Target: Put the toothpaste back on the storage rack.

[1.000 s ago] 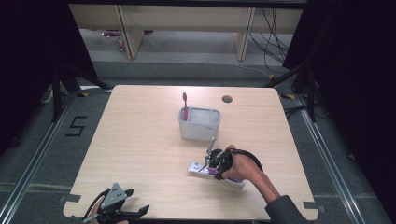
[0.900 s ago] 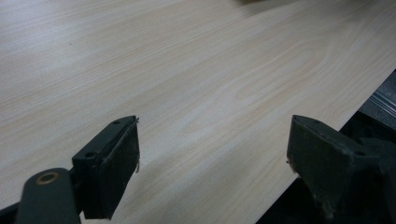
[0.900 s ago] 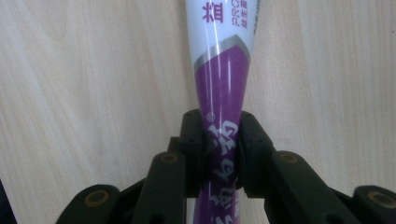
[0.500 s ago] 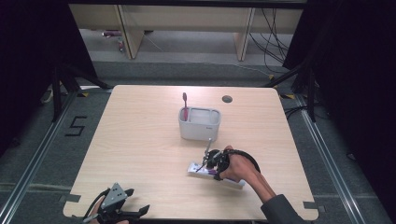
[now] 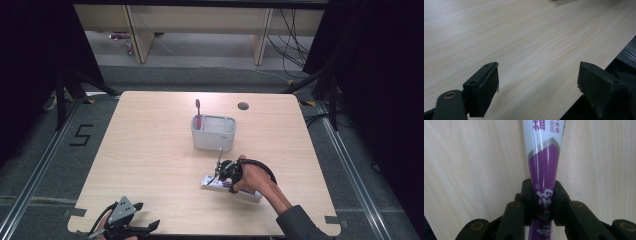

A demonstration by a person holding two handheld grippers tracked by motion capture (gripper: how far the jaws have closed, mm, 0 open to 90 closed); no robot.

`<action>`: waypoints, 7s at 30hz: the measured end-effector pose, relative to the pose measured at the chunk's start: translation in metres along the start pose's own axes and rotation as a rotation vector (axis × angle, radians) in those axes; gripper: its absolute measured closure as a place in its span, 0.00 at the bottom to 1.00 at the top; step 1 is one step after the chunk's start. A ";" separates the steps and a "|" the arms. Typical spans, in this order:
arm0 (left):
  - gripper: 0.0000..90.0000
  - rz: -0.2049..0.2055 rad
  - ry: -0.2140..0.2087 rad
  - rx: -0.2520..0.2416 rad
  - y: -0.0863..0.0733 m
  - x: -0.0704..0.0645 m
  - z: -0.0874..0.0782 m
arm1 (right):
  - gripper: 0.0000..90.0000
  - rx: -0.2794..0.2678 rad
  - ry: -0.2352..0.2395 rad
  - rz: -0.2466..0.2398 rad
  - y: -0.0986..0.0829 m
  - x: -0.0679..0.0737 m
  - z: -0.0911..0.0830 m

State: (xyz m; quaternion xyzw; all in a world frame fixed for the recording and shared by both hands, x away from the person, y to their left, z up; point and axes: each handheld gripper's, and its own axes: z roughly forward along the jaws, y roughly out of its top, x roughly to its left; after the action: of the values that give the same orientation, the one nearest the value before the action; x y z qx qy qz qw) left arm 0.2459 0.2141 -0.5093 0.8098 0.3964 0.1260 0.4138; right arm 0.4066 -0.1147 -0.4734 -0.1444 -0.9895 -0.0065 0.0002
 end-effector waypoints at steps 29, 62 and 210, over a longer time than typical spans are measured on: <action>0.19 -0.002 0.001 0.009 0.000 0.001 0.000 | 0.85 -0.234 -0.009 0.067 -0.020 0.001 -0.036; 0.19 -0.001 0.001 0.005 0.000 0.002 0.000 | 0.85 -0.416 -0.041 0.084 -0.020 -0.003 -0.058; 0.19 -0.014 -0.018 -0.001 0.001 0.001 -0.001 | 0.85 -1.172 -0.192 0.454 0.031 -0.103 -0.112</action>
State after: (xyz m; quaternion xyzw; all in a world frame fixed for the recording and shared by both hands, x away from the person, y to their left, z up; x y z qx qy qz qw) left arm 0.2461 0.2151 -0.5084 0.8080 0.3982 0.1159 0.4186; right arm 0.5142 -0.1157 -0.3612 -0.3265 -0.7620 -0.5339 -0.1664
